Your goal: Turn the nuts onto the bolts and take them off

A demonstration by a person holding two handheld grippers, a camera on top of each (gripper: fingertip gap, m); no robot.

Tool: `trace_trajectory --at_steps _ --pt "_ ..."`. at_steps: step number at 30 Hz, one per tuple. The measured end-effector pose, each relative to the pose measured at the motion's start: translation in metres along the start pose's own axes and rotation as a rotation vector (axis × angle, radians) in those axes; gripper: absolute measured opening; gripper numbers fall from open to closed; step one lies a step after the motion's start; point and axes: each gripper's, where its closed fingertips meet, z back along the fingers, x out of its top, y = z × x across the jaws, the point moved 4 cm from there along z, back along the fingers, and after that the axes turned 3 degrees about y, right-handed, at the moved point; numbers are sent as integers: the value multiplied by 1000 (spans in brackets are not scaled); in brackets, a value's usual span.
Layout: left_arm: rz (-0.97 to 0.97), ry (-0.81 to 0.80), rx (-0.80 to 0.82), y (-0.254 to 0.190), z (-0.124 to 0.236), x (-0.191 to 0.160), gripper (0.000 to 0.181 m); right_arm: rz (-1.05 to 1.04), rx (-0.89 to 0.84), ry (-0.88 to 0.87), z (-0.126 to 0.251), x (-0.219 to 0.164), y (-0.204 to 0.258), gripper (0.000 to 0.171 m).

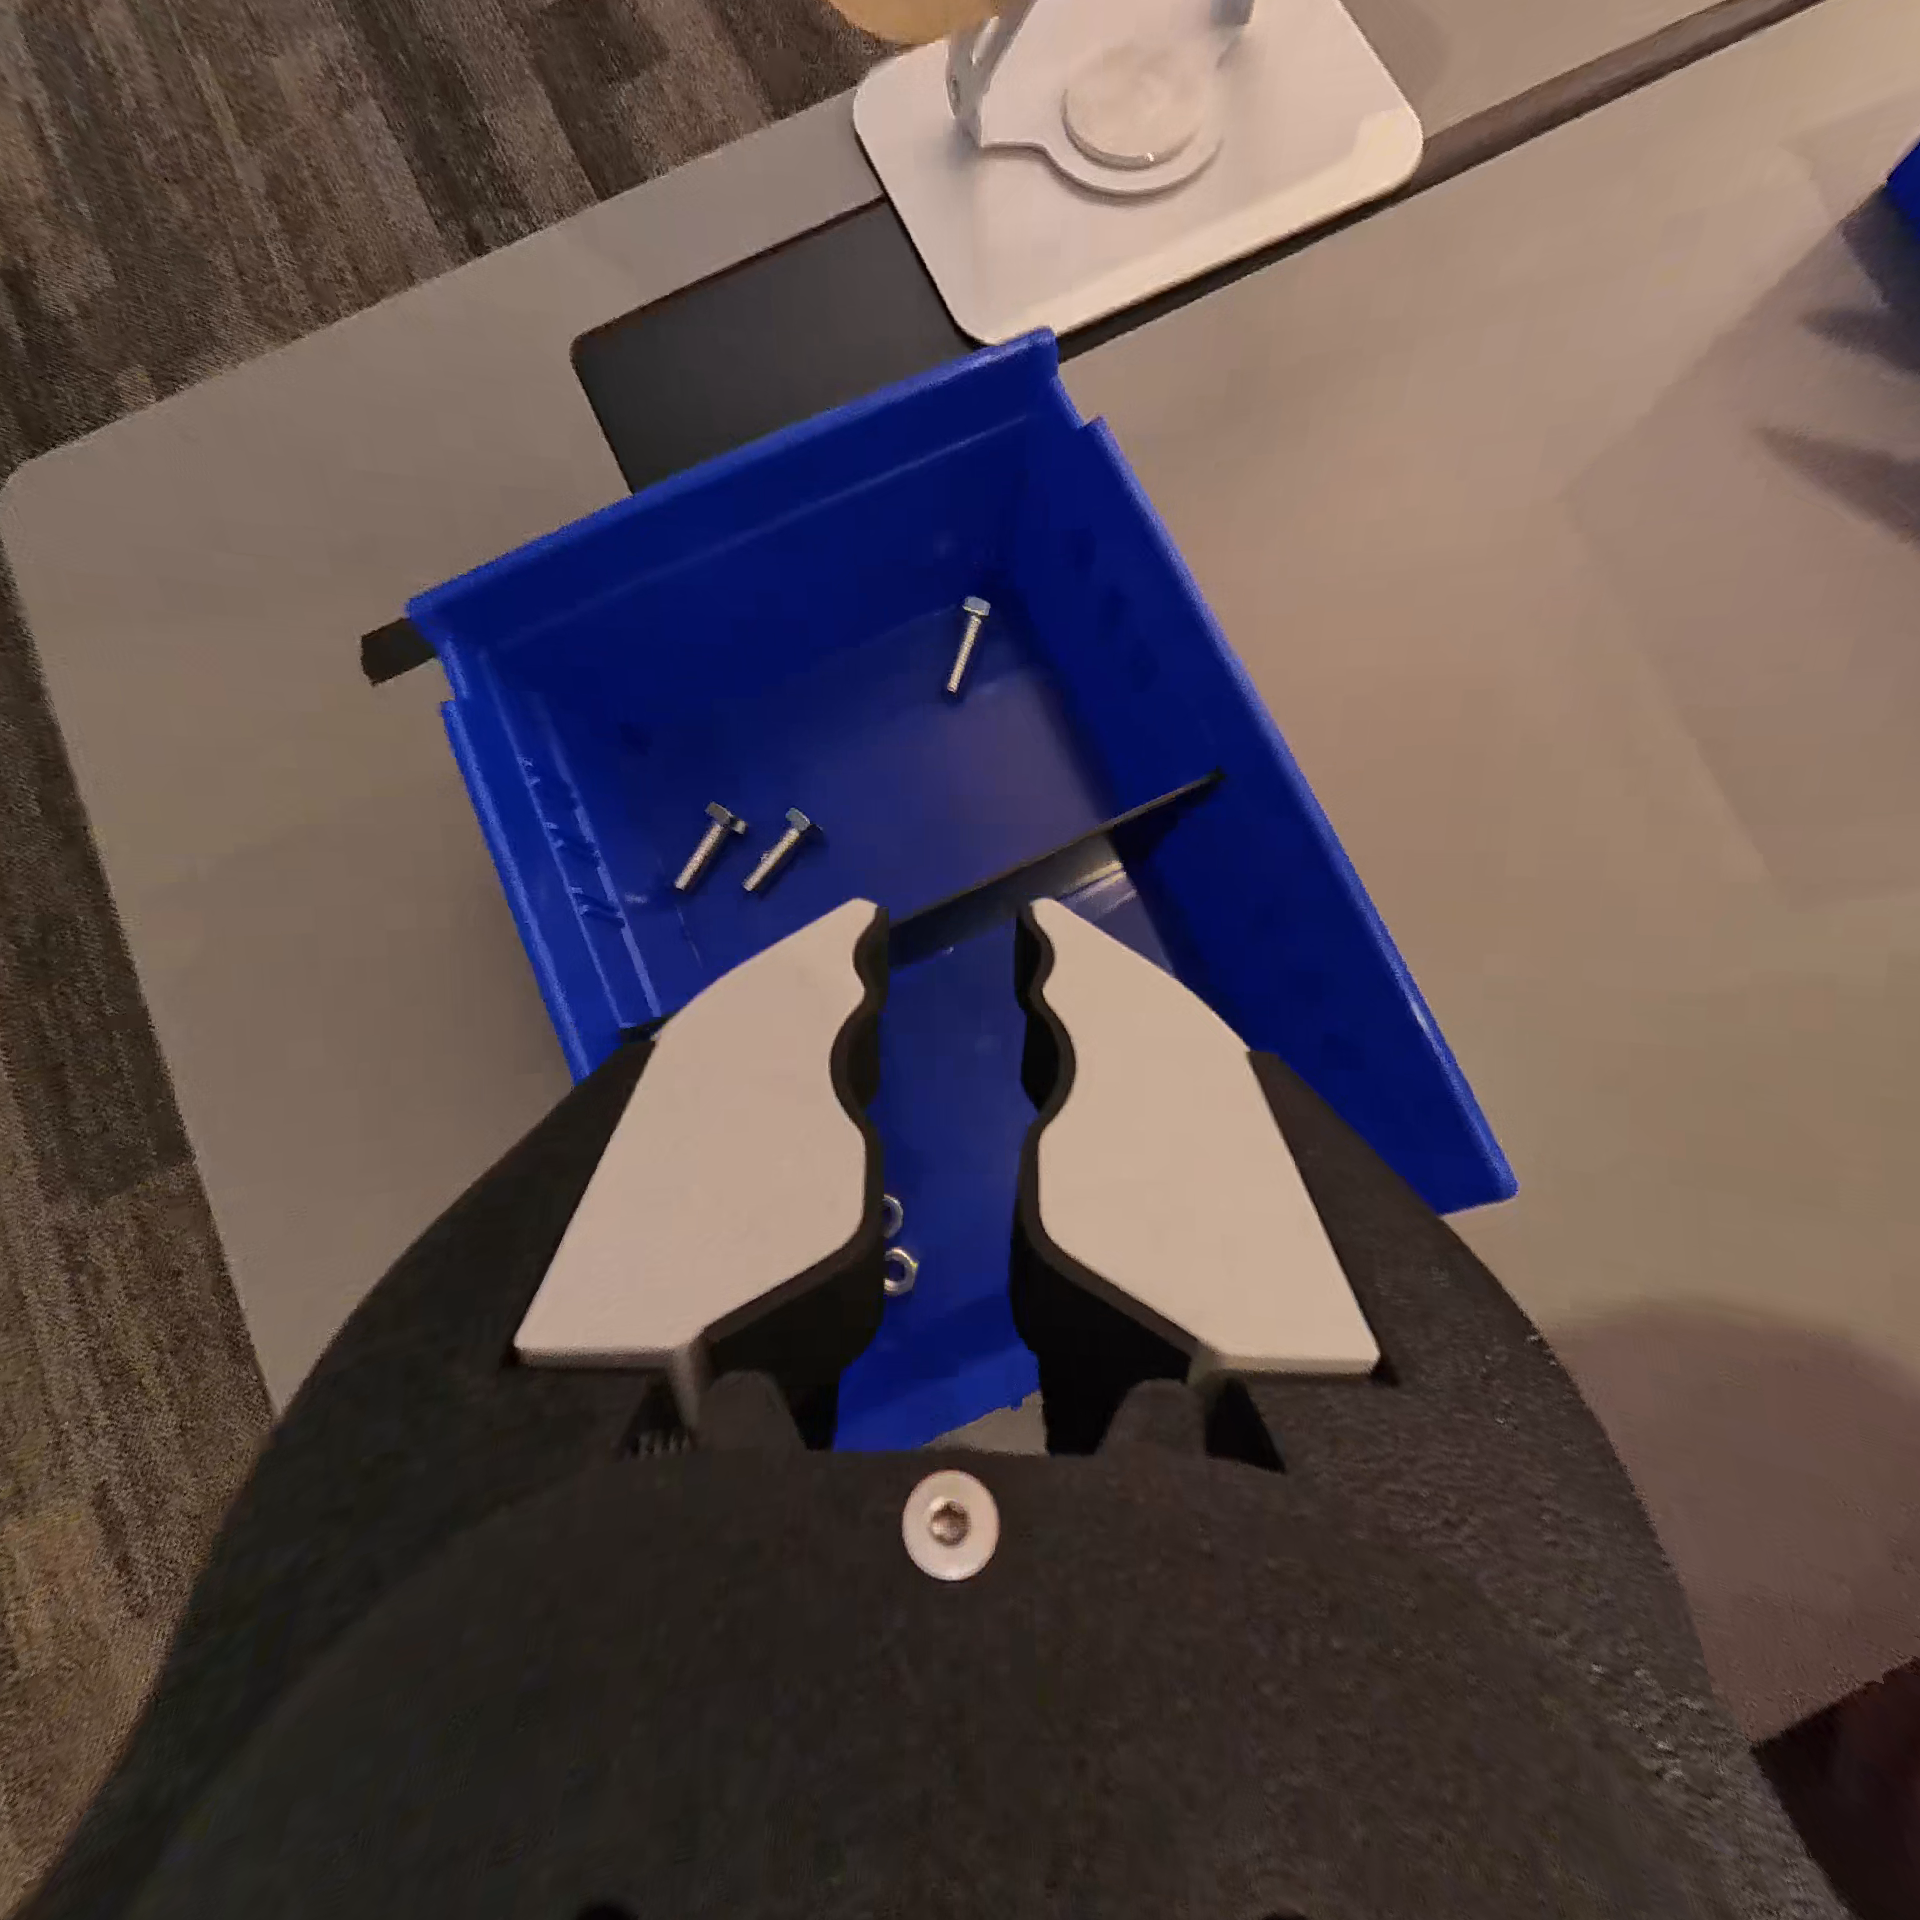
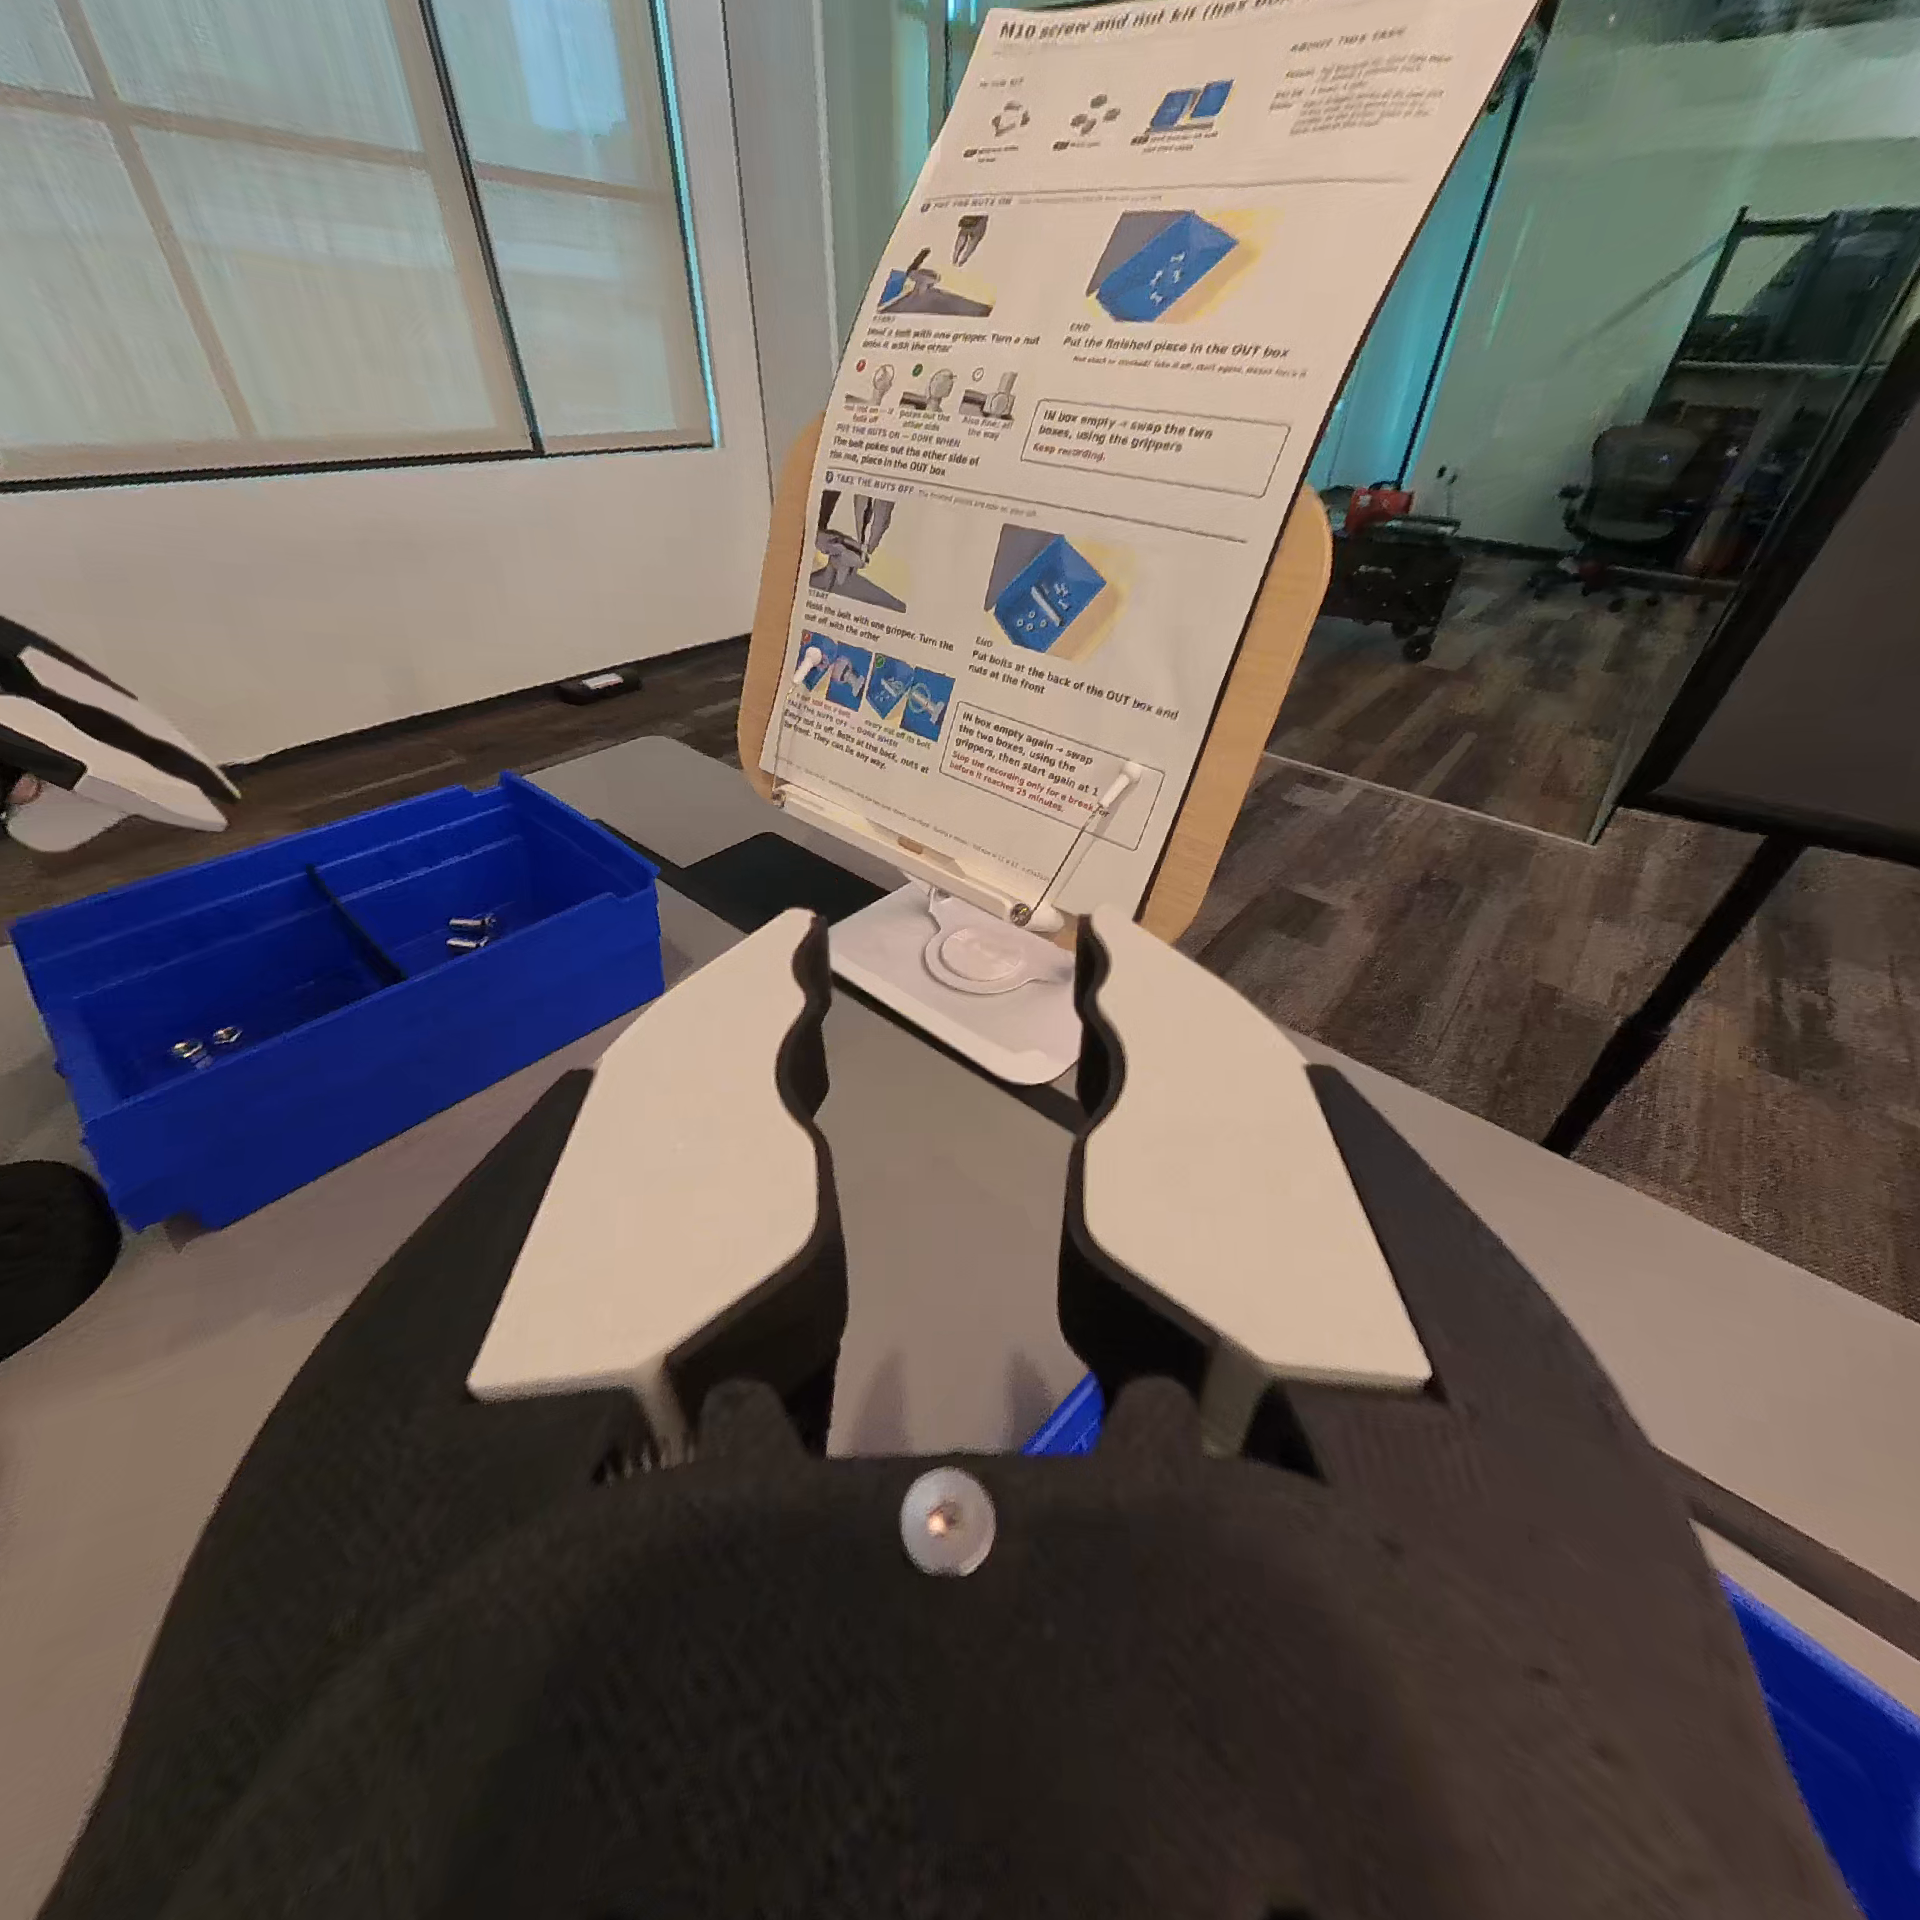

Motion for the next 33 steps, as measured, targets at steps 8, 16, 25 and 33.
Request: trace_trajectory --at_steps 8,16,25,33 --pt "-65 221 9 -18 -3 -29 22 30 -6 130 -12 -23 -7 50" --pt "-284 602 0 1 -54 -95 22 7 54 75 -7 -14 -7 51" --pt "-323 803 101 21 -85 -130 25 -17 81 33 3 -9 -6 51" --pt "-276 837 59 20 -93 -136 24 -11 108 47 0 -9 -2 51"
